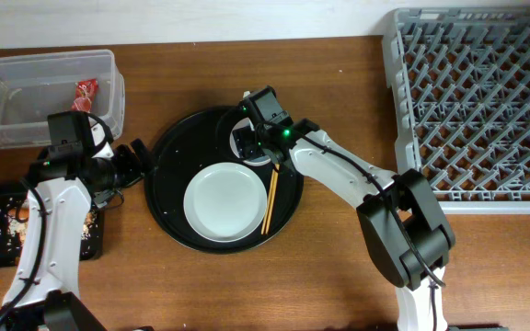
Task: Sort waste into correct bins and load items into the dishwasher rack
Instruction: 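Move the right gripper to the blue cup and grasp it, then carry the blue cup to the dishwasher rack and release it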
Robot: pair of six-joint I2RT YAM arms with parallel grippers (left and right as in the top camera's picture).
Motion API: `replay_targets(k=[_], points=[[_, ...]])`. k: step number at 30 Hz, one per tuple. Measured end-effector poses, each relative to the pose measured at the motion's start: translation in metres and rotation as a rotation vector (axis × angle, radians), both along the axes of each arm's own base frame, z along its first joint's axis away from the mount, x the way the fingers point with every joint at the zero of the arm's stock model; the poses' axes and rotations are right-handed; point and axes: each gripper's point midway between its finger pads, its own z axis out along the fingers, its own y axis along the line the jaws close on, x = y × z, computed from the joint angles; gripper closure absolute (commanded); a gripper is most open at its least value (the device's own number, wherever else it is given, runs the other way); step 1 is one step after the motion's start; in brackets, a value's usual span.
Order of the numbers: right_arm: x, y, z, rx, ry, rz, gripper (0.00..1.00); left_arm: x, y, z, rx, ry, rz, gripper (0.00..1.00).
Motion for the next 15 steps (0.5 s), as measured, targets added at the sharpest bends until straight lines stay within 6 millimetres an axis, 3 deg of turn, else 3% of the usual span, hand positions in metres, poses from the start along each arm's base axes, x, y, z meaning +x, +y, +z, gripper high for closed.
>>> replay_targets(k=[4, 9, 12, 15], points=[[0.001, -0.001, 0.001, 0.006, 0.000, -0.020, 0.42, 0.000, 0.000, 0.000, 0.000, 0.000, 0.000, 0.01], [0.000, -0.002, 0.008, 0.011, 0.008, -0.034, 0.42, 0.000, 0.000, 0.000, 0.000, 0.000, 0.000, 0.01], [0.002, -0.005, 0.037, 0.036, -0.024, -0.042, 0.42, 0.000, 0.000, 0.000, 0.000, 0.000, 0.000, 0.01], [0.007, -0.021, 0.092, 0.088, -0.092, -0.072, 0.43, 0.000, 0.000, 0.000, 0.000, 0.000, 0.000, 0.01]])
